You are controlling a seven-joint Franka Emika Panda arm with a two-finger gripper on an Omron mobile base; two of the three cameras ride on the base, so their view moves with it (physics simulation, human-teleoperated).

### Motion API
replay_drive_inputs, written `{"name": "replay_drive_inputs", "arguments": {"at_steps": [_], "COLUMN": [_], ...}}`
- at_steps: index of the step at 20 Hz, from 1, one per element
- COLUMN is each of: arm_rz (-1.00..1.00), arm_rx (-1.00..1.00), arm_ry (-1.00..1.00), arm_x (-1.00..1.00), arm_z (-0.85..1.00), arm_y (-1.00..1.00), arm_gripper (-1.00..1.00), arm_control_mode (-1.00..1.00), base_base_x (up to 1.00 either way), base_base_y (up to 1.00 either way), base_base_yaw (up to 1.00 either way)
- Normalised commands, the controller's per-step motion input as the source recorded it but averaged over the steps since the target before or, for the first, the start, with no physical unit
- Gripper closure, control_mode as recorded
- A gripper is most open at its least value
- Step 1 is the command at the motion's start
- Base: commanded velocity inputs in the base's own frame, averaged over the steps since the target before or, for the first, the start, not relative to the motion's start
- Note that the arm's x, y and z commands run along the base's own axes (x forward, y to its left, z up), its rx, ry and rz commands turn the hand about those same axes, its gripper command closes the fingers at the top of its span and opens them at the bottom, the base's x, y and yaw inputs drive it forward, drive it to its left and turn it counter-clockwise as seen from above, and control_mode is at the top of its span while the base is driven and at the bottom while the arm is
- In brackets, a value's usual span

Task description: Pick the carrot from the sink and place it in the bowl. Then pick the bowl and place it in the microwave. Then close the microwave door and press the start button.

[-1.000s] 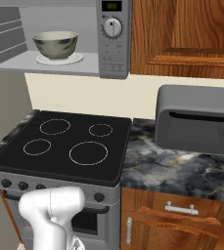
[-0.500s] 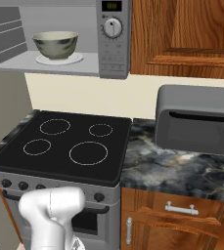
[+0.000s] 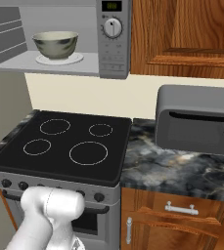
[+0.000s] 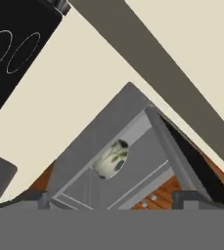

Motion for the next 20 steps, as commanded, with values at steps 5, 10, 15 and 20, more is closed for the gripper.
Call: {"name": "replay_drive_inputs", "arguments": {"at_steps": [5, 10, 15, 20], "arm_rz": [-0.17, -0.12, -0.16, -0.18], "arm_rx": [-0.15, -0.11, -0.01, 0.00], "arm_ry": [-0.21, -0.30, -0.23, -0.18], "arm_x": [0.16, -0.02, 0.01, 0.11], "arm_z": [0.08, 0.45, 0.63, 0.40], "arm_y": [0.97, 0.73, 0.22, 0.15], "arm_gripper": [-1.00, -1.00, -1.00, -1.00], "arm_control_mode": [-1.00, -1.00, -1.00, -1.00], "base_base_x": [0.00, 0.00, 0.00, 0.00], "base_base_y": [0.00, 0.00, 0.00, 0.00], "base_base_yaw": [0.00, 0.00, 0.00, 0.00]}}
